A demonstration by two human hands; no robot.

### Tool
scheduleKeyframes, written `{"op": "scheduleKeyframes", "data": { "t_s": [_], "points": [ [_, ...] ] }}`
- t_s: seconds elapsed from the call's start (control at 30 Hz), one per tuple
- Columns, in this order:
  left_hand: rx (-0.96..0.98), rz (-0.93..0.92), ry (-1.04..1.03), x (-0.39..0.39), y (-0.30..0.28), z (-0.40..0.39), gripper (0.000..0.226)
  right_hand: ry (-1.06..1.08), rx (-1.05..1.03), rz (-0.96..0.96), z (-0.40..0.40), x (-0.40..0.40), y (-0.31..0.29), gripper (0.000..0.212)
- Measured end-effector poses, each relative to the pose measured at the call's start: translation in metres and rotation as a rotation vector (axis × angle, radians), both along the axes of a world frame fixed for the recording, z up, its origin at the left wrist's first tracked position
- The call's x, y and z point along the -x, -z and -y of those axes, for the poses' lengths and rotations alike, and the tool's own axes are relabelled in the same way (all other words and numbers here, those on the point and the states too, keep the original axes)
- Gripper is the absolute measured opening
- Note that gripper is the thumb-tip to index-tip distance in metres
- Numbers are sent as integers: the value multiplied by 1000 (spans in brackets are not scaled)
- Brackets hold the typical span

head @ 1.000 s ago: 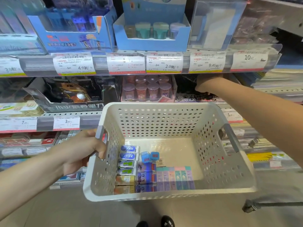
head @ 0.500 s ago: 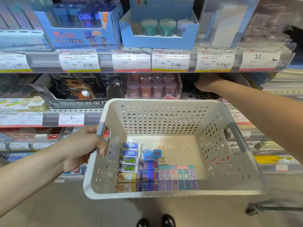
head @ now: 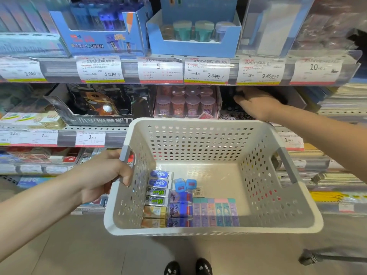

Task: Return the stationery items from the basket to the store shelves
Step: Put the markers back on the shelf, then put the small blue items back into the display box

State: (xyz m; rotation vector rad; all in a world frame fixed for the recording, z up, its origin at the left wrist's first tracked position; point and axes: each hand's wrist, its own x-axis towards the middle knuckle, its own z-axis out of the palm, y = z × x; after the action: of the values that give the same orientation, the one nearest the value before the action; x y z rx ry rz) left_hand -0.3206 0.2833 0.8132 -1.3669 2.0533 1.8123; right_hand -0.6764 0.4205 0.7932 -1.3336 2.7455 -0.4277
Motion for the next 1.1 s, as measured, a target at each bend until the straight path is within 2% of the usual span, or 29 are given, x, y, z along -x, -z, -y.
{"op": "scheduleKeyframes", "data": {
  "t_s": [0.03,0.13,0.2,0.27,0.33,0.47,0.53,0.6,0.63,0.77,0.83,0.9,1.0,1.1],
  "points": [
    [3,-4,-9,0,0,-2,47,-53,62,5,-8,-10,-3,31],
    [9,-25,-50,0,1,-7,51,-150,191,81,-36,-40,-15,36],
    [2,-32,-45,-1,2,-10,56,-279,190,-14,-52,-65,-24,40],
    [-8,-33,-33,-3,2,-11,59,-434,63,-133,-60,-93,-33,39],
    [-15,-37,-16,-5,4,-13,58,-585,-116,-172,-53,-120,-35,33],
    [-15,-52,-20,-8,3,-15,51,-722,-484,-55,-11,-157,-14,25],
    [-10,-58,-32,-11,1,-14,49,-718,-590,-64,7,-169,1,17],
    [3,-57,-37,-16,0,-9,53,-695,-677,-100,22,-177,13,44],
    [7,-59,-38,-19,-1,-7,56,-682,-708,-109,29,-180,18,49],
    [15,-79,-37,-36,-9,10,49,-636,-747,-87,48,-196,26,56],
    [33,-85,-30,-48,-13,23,60,-607,-739,-29,59,-208,23,56],
    [47,-85,-17,-61,-16,36,60,-579,-729,15,71,-223,18,54],
    [50,-104,-13,-83,-23,55,41,-536,-707,42,90,-247,17,34],
    [41,-116,21,-106,-29,73,28,-476,-677,32,106,-270,20,27]
  ]
}}
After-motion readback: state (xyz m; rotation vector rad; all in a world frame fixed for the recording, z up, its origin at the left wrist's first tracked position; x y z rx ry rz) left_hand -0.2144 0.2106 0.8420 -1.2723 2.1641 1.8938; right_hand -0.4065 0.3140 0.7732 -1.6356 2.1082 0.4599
